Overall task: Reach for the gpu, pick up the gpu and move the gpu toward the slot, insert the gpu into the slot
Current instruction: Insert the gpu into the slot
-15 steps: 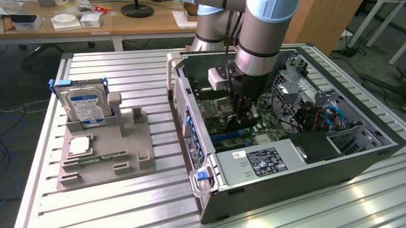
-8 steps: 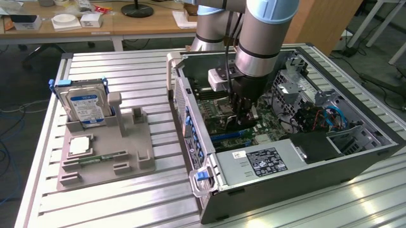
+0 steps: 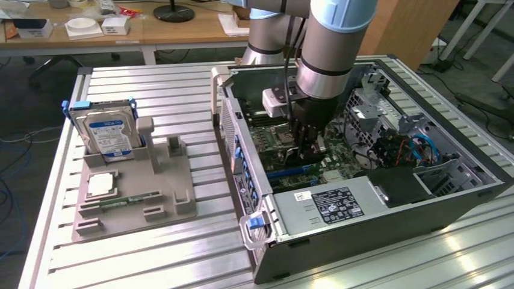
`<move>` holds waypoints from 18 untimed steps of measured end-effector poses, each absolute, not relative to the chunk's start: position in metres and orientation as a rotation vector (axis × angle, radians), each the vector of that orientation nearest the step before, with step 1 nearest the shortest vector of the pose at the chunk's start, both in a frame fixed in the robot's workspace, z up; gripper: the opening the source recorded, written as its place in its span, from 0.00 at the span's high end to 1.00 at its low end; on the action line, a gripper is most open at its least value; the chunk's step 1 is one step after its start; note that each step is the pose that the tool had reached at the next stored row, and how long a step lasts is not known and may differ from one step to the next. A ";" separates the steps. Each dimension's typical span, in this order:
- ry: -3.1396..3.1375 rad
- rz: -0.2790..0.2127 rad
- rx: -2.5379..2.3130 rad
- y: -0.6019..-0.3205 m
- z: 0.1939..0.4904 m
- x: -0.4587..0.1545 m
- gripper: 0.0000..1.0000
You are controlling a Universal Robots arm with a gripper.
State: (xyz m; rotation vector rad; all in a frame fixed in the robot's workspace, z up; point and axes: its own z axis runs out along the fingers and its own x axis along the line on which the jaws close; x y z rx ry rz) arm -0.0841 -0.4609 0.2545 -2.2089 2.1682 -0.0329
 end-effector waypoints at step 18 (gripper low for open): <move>2.169 -0.035 -2.210 -0.463 0.251 -0.088 0.73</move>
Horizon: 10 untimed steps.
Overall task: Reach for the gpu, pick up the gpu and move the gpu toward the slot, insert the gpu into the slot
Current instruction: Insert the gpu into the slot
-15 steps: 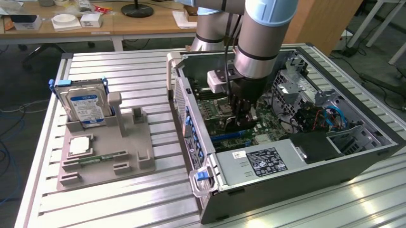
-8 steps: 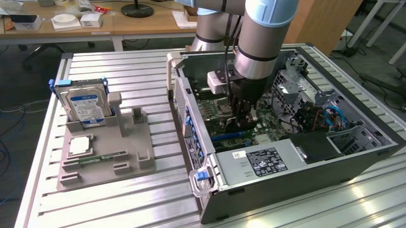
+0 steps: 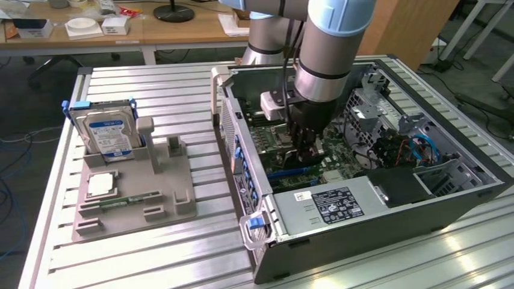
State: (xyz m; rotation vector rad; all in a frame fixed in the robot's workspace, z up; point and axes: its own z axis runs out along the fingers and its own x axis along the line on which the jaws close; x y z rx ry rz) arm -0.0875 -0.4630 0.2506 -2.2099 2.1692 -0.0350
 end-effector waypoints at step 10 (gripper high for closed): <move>2.169 -0.036 -2.210 -0.462 0.247 -0.090 0.73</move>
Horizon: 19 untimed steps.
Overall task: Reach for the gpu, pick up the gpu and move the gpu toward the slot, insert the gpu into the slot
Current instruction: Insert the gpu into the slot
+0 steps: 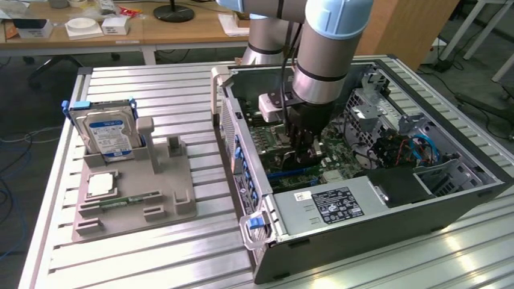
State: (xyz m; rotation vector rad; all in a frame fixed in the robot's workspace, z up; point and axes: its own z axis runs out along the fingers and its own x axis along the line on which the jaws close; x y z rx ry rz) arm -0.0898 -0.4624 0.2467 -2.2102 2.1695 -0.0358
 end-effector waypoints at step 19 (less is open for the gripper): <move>2.170 -0.038 -2.210 -0.461 0.243 -0.090 0.73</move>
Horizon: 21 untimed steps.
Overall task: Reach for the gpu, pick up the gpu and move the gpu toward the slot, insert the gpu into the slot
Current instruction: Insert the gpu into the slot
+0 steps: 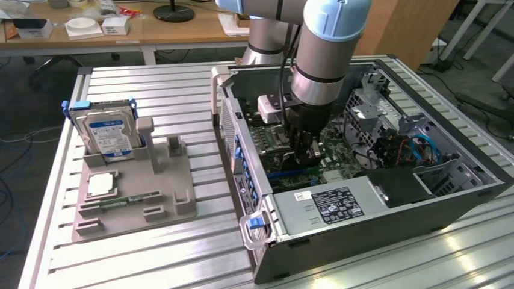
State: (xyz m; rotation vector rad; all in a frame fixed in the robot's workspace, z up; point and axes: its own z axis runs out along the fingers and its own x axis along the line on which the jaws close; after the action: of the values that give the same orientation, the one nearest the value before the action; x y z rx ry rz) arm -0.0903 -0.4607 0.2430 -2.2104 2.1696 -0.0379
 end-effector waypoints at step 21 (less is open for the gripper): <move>2.170 -0.038 -2.210 -0.461 0.238 -0.091 0.73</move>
State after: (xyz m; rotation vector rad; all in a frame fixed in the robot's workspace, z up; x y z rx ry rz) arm -0.0909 -0.4607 0.2384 -2.2102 2.1696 -0.0377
